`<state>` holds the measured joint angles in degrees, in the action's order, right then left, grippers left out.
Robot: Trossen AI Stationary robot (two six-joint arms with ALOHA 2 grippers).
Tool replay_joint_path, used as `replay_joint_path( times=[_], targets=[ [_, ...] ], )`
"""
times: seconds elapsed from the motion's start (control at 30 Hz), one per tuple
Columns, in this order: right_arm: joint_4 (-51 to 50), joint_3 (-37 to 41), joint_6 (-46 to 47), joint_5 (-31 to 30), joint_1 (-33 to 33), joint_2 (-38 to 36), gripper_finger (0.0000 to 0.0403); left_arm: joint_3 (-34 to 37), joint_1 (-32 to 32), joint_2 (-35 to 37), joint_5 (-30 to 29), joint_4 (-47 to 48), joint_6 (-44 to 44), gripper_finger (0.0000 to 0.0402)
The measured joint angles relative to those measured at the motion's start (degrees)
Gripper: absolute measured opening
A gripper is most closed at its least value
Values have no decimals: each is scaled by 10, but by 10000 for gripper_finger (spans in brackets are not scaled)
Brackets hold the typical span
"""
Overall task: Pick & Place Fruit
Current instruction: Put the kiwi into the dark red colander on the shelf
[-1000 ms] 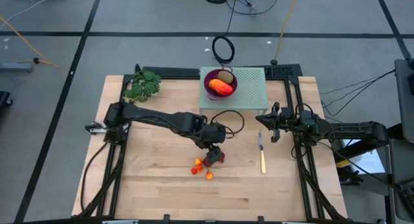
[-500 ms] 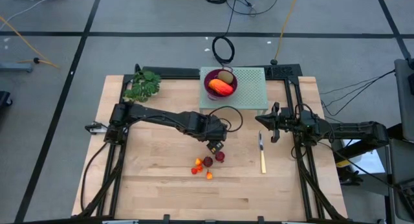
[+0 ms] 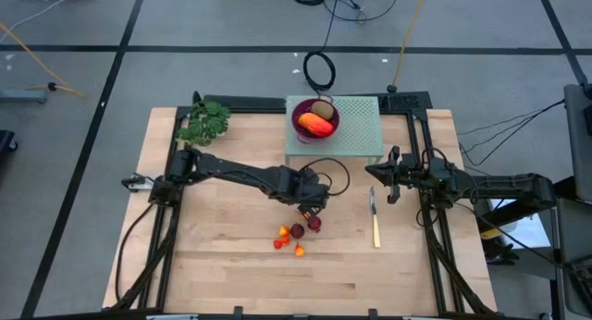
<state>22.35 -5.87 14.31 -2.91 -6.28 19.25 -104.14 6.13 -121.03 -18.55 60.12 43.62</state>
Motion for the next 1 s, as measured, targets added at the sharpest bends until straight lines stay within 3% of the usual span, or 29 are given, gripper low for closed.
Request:
replay_joint_path(
  times=[1.0],
  targets=[
    [0, 0, 4, 0, 0, 0, 4, 0, -4, -45, -44, 1, -15, 289]
  ],
)
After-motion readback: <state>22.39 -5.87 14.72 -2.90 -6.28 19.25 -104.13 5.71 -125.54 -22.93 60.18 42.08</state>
